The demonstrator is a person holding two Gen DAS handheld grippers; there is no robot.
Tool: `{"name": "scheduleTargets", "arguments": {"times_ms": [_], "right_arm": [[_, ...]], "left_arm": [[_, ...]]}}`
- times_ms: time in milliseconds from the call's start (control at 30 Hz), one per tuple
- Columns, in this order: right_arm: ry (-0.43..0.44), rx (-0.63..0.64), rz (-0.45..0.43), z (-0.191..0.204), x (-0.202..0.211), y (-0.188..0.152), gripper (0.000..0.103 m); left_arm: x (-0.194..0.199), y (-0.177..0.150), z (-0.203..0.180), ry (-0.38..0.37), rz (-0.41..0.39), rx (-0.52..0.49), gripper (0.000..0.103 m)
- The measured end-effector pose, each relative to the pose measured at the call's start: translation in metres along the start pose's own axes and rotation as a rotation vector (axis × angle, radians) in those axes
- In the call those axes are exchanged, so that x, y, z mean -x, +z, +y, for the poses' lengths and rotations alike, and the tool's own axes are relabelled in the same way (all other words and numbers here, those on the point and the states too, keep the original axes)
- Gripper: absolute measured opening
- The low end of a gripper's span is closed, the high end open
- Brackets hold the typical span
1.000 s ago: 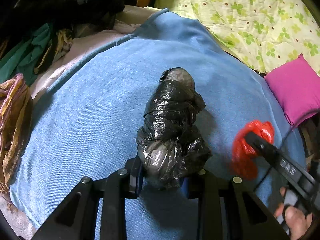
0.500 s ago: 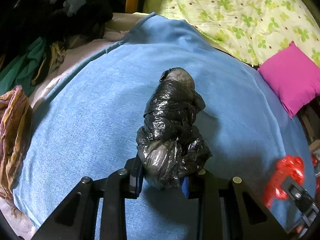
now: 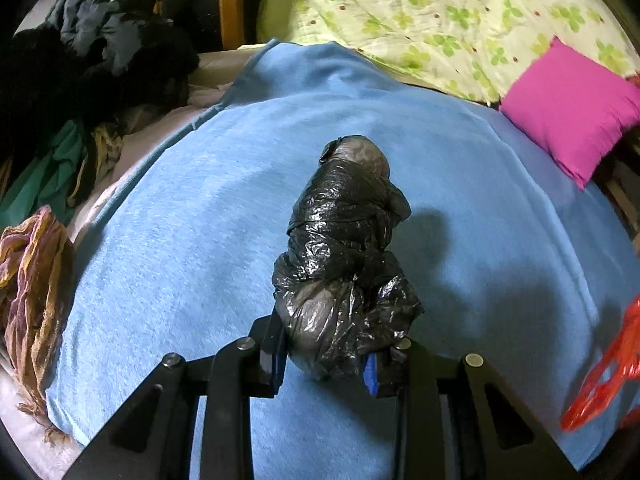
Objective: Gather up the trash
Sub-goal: 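Carry the black bag and red bag toward the red basket with both tools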
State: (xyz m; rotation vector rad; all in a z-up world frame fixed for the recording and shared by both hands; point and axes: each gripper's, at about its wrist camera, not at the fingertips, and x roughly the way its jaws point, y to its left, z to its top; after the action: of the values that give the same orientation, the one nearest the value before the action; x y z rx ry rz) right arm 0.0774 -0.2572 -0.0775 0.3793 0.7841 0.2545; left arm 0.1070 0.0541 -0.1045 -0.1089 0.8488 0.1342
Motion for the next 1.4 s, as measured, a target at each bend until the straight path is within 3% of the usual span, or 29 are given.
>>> {"name": "scheduleTargets", "arguments": {"times_ms": [200,367,500,733,767,867,1167,1400], "right_arm": [[-0.016,0.012,0.024,0.002,-0.032,0.011,0.054],[-0.038,0.104,0.048,0.029,-0.071,0.025,0.059],[-0.049,0.185,0.060,0.048,-0.085,0.026,0.074],[-0.059,0.133,0.083,0.037,-0.102,0.033,0.074],[-0.048,0.123,0.086,0.036,-0.103,0.033,0.065],[-0.024,0.138,0.088,0.040,-0.098,0.032,0.055],[0.011,0.099,0.012,0.031,-0.040,0.033,0.055],[0.017,0.058,-0.019,0.009,-0.003,0.025,0.055]], "left_arm": [[0.001,-0.004,-0.002,0.002,0.006,-0.003,0.031],[-0.001,-0.002,0.002,-0.009,0.011,0.017,0.032],[-0.001,-0.001,0.007,-0.025,0.014,0.038,0.032],[-0.002,-0.001,0.008,-0.052,0.021,0.049,0.032],[-0.002,0.000,0.008,-0.053,0.022,0.048,0.032],[-0.002,0.001,0.009,-0.052,0.022,0.047,0.032],[0.015,-0.001,-0.008,-0.053,-0.011,-0.026,0.031],[0.035,-0.010,-0.028,-0.085,0.006,-0.070,0.032]]}}
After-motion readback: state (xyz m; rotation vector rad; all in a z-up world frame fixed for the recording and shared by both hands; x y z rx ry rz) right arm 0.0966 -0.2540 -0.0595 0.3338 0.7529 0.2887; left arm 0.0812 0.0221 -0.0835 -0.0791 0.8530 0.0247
